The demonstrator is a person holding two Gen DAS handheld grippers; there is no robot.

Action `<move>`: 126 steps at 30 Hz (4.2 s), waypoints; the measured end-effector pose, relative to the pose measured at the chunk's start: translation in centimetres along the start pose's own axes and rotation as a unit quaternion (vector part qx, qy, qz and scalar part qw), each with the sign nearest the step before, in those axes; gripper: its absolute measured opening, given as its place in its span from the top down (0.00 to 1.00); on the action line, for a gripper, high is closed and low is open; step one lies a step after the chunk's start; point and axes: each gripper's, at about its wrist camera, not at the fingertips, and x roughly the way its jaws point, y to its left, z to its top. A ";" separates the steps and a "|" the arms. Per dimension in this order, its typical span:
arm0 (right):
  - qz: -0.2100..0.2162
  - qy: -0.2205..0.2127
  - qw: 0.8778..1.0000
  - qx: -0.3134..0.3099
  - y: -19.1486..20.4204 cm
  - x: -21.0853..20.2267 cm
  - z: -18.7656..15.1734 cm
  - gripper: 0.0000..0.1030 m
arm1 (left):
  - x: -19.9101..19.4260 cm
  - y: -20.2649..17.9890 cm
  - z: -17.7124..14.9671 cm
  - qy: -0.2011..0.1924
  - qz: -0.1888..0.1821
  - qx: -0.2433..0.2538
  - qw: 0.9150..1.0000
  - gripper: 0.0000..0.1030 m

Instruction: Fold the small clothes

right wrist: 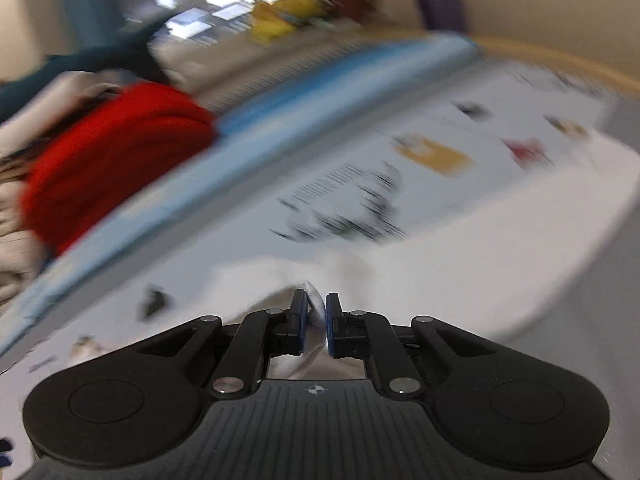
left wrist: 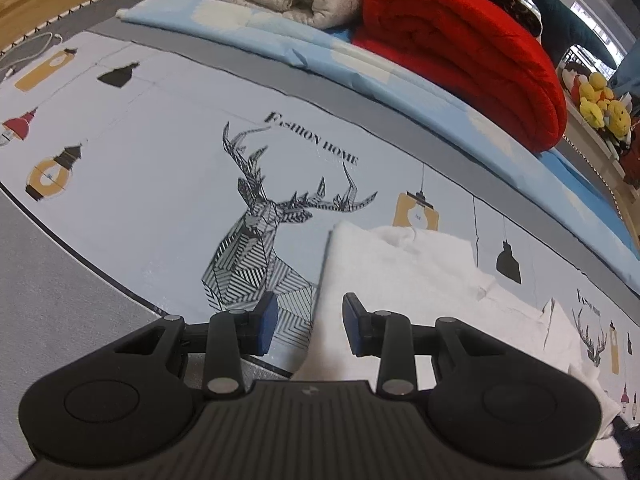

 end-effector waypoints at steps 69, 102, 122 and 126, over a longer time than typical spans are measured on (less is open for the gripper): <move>-0.127 -0.045 0.958 0.252 -31.7 3.5 9.6 0.54 | 3.0 -6.1 -5.5 0.083 -0.011 0.195 0.977 0.50; 0.222 0.126 0.949 -0.185 12.8 -9.1 -8.1 0.78 | 0.4 -0.7 -1.1 0.073 -0.070 0.069 0.993 0.52; 0.099 0.132 0.986 -0.037 6.1 -3.8 -2.4 0.64 | 5.4 -5.2 -5.5 0.135 -0.110 0.098 0.980 0.97; 0.084 0.121 0.989 -0.018 4.7 -3.3 -1.5 0.64 | 1.2 -4.6 -3.1 0.043 -0.101 0.079 0.991 0.98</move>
